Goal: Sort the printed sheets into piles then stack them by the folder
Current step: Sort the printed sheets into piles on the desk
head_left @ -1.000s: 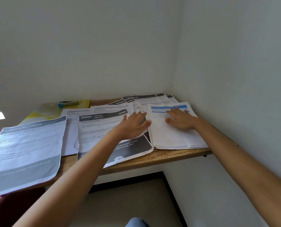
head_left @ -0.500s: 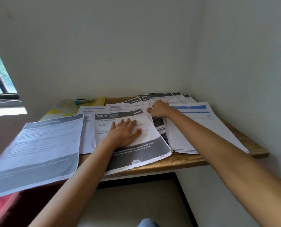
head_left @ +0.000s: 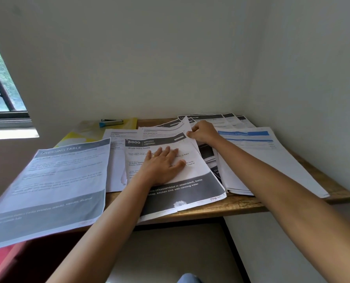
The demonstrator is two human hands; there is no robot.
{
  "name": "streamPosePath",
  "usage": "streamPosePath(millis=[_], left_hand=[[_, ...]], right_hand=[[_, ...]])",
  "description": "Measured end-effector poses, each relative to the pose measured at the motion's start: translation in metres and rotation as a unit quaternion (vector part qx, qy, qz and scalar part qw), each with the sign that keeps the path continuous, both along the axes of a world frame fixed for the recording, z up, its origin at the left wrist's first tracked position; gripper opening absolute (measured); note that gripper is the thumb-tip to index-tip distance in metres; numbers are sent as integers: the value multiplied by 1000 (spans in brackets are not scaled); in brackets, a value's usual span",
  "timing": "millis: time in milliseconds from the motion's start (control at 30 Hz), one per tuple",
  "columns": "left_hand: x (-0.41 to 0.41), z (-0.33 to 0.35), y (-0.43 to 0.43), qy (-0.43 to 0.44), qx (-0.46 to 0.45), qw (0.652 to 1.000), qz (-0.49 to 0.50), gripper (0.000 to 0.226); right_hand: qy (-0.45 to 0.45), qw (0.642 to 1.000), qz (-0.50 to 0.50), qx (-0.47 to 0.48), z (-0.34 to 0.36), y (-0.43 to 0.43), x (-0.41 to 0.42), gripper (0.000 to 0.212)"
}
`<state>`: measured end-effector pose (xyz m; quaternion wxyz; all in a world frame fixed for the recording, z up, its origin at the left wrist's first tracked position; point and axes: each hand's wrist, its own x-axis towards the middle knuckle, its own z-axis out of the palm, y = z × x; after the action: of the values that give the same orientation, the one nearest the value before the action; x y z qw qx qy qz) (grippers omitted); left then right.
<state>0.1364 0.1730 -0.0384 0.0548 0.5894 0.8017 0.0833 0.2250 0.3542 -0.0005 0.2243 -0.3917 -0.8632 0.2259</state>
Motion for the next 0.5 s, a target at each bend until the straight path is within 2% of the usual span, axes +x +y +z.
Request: streamPosePath(millis=[133,233,333,500], left_hand=[[-1,0,-1,-10,17,1000,9,68],[-2,1,-3,-7,28,999,14,70],[-4,2,-3,3,42,999,24,74],[-9,6,-5,-12,127,987,94,86]], right_hand=[[9,1000,5,-2,1,0,-1,27],[46,999,8,7,3,-2,1,45],[63,998,11,9,6,-4,5,50],[99,995,-1,-29,8,-6,12,35]])
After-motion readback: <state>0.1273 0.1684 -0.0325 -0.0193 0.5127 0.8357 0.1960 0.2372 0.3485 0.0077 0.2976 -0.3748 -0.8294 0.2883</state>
